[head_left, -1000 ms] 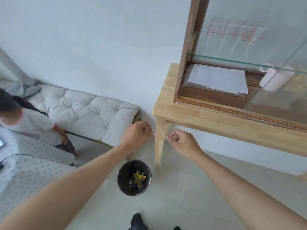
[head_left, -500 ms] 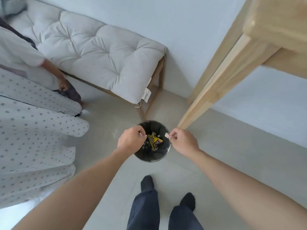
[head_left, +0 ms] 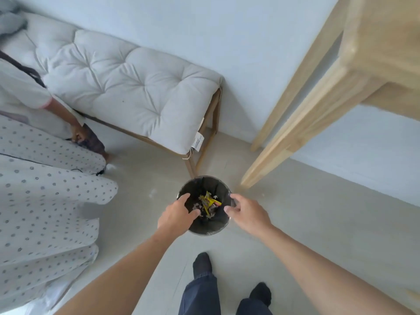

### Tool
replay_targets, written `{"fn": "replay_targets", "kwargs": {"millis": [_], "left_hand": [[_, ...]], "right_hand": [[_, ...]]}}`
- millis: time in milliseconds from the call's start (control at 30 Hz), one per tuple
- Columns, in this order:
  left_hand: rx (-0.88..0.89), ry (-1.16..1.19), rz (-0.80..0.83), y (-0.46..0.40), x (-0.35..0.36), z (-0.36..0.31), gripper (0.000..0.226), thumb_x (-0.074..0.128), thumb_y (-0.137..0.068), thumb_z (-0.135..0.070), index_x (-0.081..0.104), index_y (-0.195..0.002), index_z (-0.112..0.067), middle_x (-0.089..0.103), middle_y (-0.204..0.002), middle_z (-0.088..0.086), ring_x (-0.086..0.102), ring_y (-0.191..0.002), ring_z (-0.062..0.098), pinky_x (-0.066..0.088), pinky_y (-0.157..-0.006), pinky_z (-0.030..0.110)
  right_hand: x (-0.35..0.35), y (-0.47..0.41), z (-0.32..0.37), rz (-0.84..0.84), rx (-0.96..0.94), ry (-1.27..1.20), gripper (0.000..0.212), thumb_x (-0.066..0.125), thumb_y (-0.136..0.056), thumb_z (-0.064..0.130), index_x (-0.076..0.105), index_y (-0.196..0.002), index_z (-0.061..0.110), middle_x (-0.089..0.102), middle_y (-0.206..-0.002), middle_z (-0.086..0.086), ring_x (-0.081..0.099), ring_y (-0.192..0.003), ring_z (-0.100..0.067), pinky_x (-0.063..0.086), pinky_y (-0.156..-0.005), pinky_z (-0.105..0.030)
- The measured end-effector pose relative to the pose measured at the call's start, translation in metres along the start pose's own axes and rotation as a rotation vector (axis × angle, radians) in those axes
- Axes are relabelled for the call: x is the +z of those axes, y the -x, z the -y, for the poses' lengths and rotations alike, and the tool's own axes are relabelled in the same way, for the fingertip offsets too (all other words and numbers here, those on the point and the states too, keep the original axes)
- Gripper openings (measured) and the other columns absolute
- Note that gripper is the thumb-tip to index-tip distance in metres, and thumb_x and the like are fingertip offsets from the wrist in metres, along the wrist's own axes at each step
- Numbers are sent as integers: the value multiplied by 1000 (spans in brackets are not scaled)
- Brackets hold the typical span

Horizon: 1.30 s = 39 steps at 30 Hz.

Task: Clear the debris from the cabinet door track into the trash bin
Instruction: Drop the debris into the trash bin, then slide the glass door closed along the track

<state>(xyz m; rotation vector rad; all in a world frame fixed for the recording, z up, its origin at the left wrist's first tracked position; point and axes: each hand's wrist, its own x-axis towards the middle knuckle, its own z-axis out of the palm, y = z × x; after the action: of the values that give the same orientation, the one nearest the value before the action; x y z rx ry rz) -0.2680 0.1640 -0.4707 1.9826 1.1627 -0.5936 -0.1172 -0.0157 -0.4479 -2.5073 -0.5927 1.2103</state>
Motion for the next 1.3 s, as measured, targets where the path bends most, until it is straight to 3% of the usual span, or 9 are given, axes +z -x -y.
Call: {"fn": "replay_targets", "kwargs": {"millis": [167,300,567,700,933,1033,1133,1200,1300], "left_hand": [[104,-21,-131,64,-60,-58,68,63,-99,-57,40,-160,-39,73,-123,-6,68,-106,20,59,-88,39],[190,39,-218,126,-106,-113,70,62,-97,-62,39,-160,-42,65,-109,-12,69,-108,21,60,-96,45],[387,119,-442,234,-187,-206,73,66,-94,-61,42,-160,-39,63,-88,-22,63,-84,2,50,-76,35],[481,117,-493,277,-220,-253,72,66,-96,-56,44,-161,-33,61,-95,-22,67,-108,22,57,-99,46],[653,49,-552,318,-239,-345,69,63,-100,-56,40,-162,-35,66,-104,-15,59,-110,19,54,-98,45],[729,28,-508,321,-231,-380,72,62,-101,-58,37,-164,-34,71,-118,-9,61,-124,24,53,-103,46],[803,25,-453,315,-220,-408,76,64,-100,-58,33,-165,-35,67,-136,-3,61,-130,26,52,-107,47],[852,40,-416,310,-214,-425,80,66,-99,-57,28,-167,-35,60,-150,1,58,-137,27,50,-110,46],[932,86,-373,303,-212,-446,89,69,-96,-55,16,-165,-39,45,-165,4,49,-148,30,45,-106,42]], "right_hand": [[-73,63,33,-99,-90,-50,64,57,-99,58,51,-159,34,65,-93,15,72,-109,-23,57,-94,-42],[-142,123,56,-217,-193,-42,66,56,-99,60,49,-159,34,61,-81,12,69,-89,-16,50,-72,-34],[-267,238,89,-428,-359,-130,59,60,-96,58,58,-151,36,60,-85,14,72,-107,-21,56,-98,-42],[-320,283,85,-576,-395,-192,55,62,-93,55,63,-145,36,68,-85,15,72,-103,-16,56,-95,-39],[-411,345,29,-820,-356,-245,48,66,-98,50,68,-142,29,64,-86,13,71,-100,-22,56,-93,-42],[-436,357,3,-896,-310,-313,41,63,-102,45,70,-138,26,70,-88,8,71,-97,-22,55,-94,-41],[-449,364,-17,-991,-294,-362,21,62,-104,38,78,-109,27,76,-84,2,75,-88,-25,60,-90,-45],[-458,368,-27,-1084,-275,-327,25,60,-105,40,74,-88,29,74,-74,5,72,-77,-21,59,-78,-43],[-473,375,-38,-1229,-269,-225,30,59,-106,43,72,-85,26,68,-71,13,66,-71,-13,49,-66,-37]]}}
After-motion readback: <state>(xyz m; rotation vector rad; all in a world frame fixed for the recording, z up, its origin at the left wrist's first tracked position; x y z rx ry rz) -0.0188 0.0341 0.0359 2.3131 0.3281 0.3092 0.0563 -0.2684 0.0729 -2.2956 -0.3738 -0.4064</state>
